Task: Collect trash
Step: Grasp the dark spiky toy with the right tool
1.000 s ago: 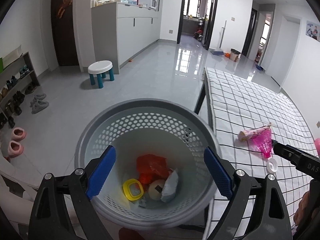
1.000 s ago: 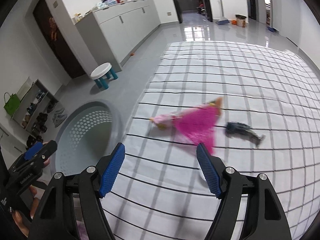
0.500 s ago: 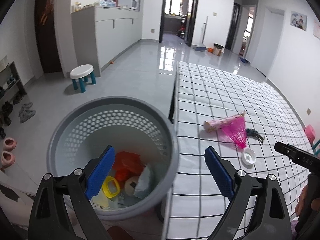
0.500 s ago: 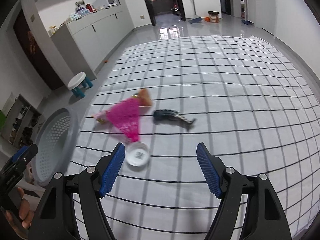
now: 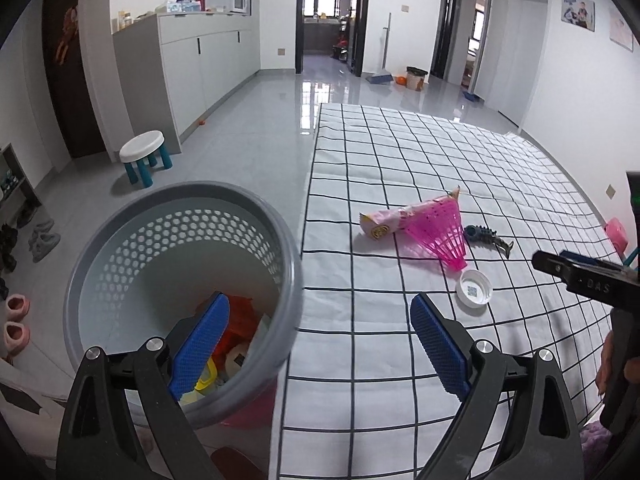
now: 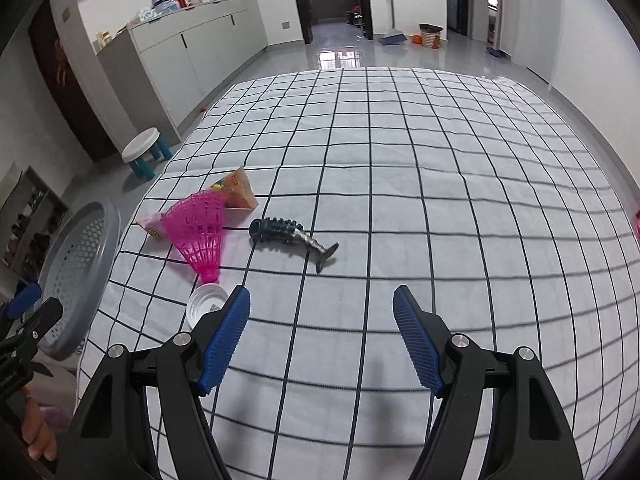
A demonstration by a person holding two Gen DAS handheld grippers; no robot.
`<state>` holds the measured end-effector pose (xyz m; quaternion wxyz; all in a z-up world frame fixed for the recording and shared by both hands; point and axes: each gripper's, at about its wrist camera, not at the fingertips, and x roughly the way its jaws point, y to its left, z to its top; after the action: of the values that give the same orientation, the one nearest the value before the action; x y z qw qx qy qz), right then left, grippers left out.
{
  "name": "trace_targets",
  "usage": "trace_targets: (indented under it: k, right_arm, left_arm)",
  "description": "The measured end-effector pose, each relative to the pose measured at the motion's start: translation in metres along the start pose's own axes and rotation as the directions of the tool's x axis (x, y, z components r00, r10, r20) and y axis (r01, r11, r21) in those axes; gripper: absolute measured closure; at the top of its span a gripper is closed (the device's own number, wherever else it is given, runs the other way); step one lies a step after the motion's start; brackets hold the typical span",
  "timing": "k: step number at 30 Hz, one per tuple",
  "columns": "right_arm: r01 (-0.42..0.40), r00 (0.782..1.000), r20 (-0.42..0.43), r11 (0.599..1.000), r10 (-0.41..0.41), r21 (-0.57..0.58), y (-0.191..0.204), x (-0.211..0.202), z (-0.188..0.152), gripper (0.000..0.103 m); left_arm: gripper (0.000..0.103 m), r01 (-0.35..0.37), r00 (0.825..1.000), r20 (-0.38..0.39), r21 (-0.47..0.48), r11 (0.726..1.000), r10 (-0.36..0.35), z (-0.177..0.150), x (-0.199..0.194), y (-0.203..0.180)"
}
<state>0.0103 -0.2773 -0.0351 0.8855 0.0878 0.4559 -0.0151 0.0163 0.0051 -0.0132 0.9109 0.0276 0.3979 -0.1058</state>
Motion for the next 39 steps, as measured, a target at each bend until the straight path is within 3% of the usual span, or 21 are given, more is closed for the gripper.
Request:
trace_targets:
  k: [15, 27, 32, 37, 39]
  right_arm:
    - [-0.007, 0.999, -0.041, 0.988, 0.0, -0.153, 0.017, 0.055, 0.03, 0.032]
    - [-0.015, 0.998, -0.063, 0.981, 0.003, -0.192, 0.021, 0.079, 0.038, 0.033]
    - [-0.012, 0.998, -0.062, 0.975, -0.002, -0.223, 0.029, 0.081, 0.038, 0.045]
    - [-0.012, 0.997, -0.072, 0.97, -0.006, -0.243, 0.037, 0.077, 0.036, 0.082]
    - [-0.008, 0.997, -0.075, 0.971, -0.01, -0.237, 0.038, 0.076, 0.035, 0.086]
  left_arm:
    - [0.013, 0.034, 0.999, -0.034, 0.024, 0.999, -0.034, -0.003, 0.013, -0.017]
    - [0.013, 0.058, 0.997, -0.043, 0.021, 0.998, -0.057, -0.003, 0.015, -0.021]
    - [0.013, 0.063, 0.997, -0.04, 0.026, 0.998, -0.062, -0.003, 0.014, -0.023]
    - [0.013, 0.066, 0.997, -0.043, 0.033, 0.997, -0.064, -0.004, 0.013, -0.026]
    - [0.013, 0.066, 0.997, -0.047, 0.039, 0.997, -0.064, -0.006, 0.013, -0.028]
